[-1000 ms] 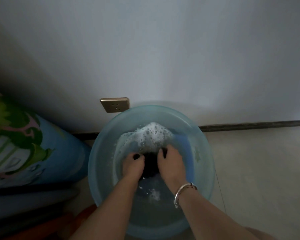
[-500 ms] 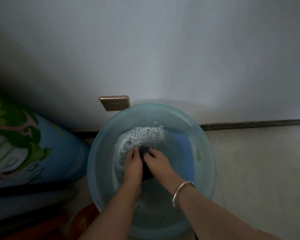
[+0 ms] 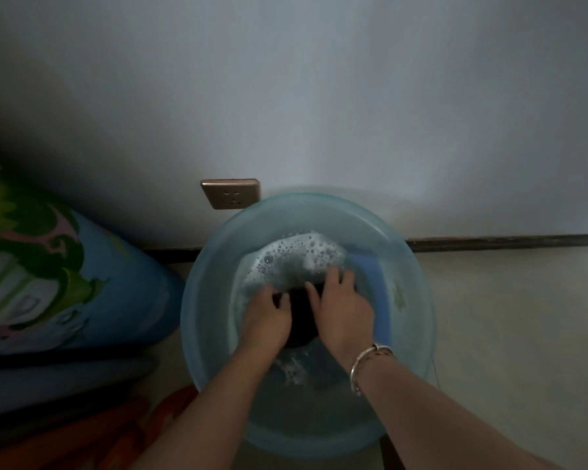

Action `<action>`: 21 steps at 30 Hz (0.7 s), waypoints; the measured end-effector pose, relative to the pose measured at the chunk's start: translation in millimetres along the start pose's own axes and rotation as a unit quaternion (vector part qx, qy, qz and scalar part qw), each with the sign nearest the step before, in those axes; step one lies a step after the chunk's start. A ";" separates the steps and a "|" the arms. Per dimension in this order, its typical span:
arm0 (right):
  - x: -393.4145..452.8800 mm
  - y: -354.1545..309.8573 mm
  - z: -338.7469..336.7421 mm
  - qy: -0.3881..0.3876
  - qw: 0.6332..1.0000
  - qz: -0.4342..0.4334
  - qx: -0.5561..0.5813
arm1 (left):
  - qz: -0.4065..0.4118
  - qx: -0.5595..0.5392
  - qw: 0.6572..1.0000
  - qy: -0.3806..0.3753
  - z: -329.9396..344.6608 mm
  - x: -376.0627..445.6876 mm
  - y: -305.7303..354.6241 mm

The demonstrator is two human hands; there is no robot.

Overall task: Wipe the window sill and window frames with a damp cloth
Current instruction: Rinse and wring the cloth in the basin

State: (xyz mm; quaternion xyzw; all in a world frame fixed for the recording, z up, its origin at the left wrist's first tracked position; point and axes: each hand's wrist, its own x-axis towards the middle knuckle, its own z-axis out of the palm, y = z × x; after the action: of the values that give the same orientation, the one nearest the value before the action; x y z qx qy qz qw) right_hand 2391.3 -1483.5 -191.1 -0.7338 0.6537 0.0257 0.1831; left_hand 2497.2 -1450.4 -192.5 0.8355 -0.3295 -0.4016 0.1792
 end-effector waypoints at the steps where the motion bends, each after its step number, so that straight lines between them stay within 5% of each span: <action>1: -0.1 5.1 -2.4 -0.003 1.000 0.009 -0.011 | 0.038 0.066 0.997 0.012 -1.6 -2.7 -0.8; 6: 3.5 20.5 -22.2 -0.119 0.987 -0.033 -0.105 | 0.155 0.316 0.936 -0.002 3.6 -20.4 5.2; 8: 4.2 21.6 -26.5 -0.194 0.980 -0.042 -0.027 | 0.203 0.328 0.922 -0.026 10.7 -20.6 2.7; 11: 7.4 17.6 -43.2 -0.245 0.947 0.011 0.208 | 0.220 0.263 0.938 -0.046 19.9 -14.0 -1.4; 15: 16.7 19.5 -76.1 -0.126 0.872 0.121 0.458 | 0.199 0.030 0.979 0.025 15.4 -6.3 0.2; 21: 17.9 35.2 -55.6 -0.150 0.811 0.244 0.510 | 0.168 -0.219 0.961 -0.007 -14.9 -22.4 34.7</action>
State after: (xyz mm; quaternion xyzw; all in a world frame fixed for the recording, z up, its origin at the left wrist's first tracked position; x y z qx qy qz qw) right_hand 2348.6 -1520.1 -152.6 -0.3383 0.6947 -0.1580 0.6149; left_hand 2484.6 -1459.3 -151.4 0.7057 -0.3701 -0.4338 0.4205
